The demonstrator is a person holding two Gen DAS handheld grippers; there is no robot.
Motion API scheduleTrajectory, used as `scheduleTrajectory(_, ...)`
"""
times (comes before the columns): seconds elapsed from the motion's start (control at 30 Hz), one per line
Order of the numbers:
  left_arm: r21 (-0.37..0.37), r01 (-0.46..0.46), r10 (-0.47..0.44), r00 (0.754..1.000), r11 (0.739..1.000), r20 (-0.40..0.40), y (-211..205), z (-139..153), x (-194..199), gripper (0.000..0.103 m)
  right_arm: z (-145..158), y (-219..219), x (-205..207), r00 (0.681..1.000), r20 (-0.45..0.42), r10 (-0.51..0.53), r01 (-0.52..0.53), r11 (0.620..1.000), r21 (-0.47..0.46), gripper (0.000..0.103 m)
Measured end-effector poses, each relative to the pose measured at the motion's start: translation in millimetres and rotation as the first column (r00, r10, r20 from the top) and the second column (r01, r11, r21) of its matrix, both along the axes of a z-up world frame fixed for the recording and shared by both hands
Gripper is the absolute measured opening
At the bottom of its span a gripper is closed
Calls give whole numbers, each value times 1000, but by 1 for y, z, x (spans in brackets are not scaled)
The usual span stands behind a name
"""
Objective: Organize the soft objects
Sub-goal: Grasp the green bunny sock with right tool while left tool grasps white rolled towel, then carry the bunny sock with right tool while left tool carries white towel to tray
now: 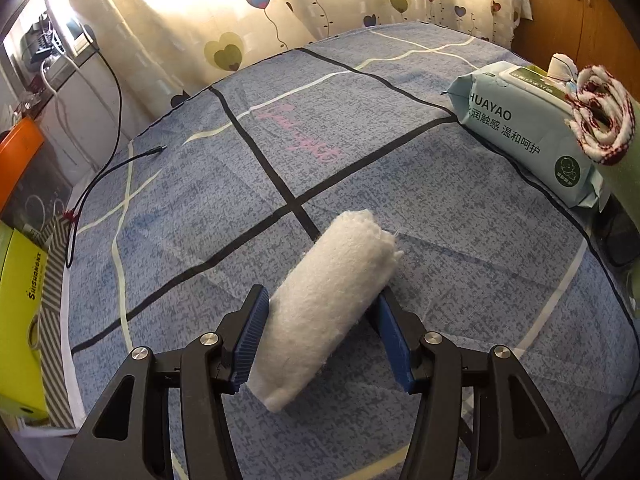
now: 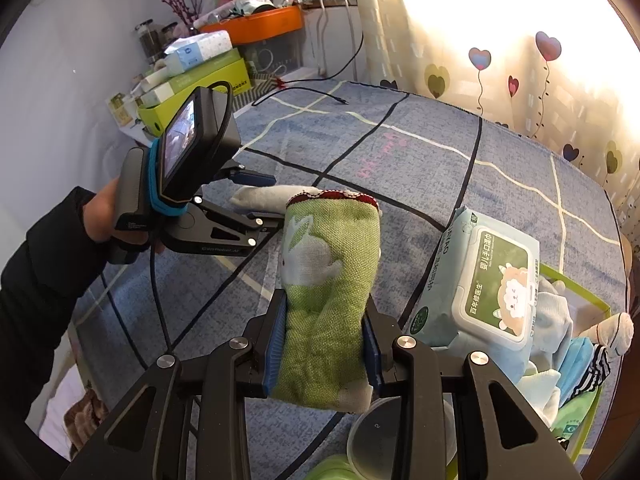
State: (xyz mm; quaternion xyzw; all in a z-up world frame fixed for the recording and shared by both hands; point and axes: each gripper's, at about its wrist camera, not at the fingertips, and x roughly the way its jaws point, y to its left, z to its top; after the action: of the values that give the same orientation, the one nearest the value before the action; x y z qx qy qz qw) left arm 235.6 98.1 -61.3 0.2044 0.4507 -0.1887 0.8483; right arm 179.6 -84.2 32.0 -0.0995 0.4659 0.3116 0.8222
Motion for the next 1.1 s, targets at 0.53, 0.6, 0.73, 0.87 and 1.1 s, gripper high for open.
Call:
scheduleTrajectory(0.53,-75,-156,158,987,985,33,-8,25,-35,26,13,-15,-13,1000,27,-12,10,999,51,32)
scheduleTrajectory(0.6,-113,-178,183,983,977,28,-12,31,-43,26,17,-18,-16,999,37,-16,14,998,57,32)
scheduleTrajectory(0.73,-173,-205,212,977,963,21,-18,40,-57,26,24,-27,-24,998,60,-27,23,997,75,32)
scheduleTrajectory(0.87,-246,-266,277,961,932,11,-18,54,-76,26,31,-38,-34,996,81,-45,38,995,91,32)
scheduleTrajectory(1.1,-338,-336,364,931,879,23,-25,75,-110,26,36,-54,-51,992,104,-69,57,992,113,32)
